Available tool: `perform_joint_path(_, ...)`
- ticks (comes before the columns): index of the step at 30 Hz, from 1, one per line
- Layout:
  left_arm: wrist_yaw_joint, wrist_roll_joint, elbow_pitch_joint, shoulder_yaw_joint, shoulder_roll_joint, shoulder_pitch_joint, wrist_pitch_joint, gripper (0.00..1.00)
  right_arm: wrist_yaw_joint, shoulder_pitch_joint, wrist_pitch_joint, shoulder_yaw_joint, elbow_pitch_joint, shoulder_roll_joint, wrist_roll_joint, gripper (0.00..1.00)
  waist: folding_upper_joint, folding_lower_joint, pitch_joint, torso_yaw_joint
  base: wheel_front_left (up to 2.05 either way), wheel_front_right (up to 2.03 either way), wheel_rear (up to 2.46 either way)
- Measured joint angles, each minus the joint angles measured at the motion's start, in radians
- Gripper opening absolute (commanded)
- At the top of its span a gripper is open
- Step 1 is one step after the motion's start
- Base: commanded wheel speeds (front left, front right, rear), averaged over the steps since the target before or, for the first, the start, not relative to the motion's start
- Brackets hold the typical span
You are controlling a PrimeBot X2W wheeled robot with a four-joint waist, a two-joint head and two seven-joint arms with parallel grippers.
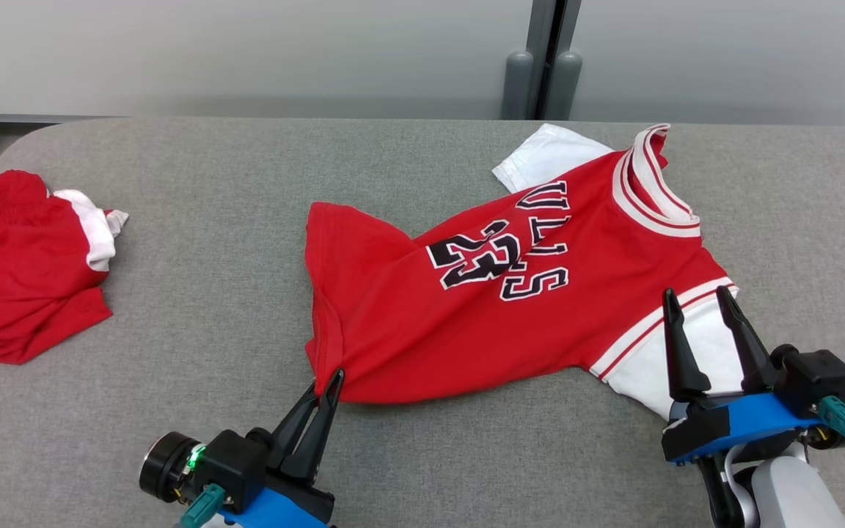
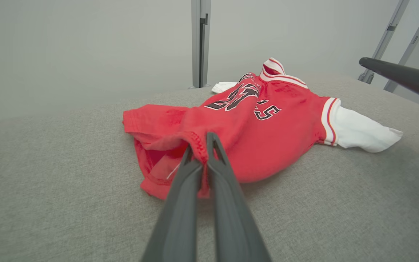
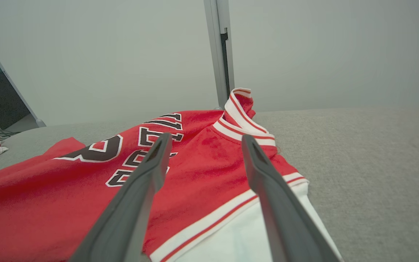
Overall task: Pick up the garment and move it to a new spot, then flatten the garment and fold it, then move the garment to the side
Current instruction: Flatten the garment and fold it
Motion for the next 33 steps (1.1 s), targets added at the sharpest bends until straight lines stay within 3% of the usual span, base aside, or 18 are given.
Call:
perform_joint_path(10,0.003,-0.012,0.063,0.001,-0.006,-0.043,-0.028,0.00,0.000,-0.023,0.000,-0.004,0.022,0.000,-0.015,1.00,0.0000,0.0000,0.036,-0.031,0.00,0.00,0.00)
perform_joint_path(33,-0.008,-0.074,0.418,0.103,-0.012,-0.302,-0.085,0.00,0.000,-0.059,0.000,-0.015,0.058,0.000,-0.047,1.00,0.0000,0.0001,0.080,-0.098,0.00,0.00,0.00)
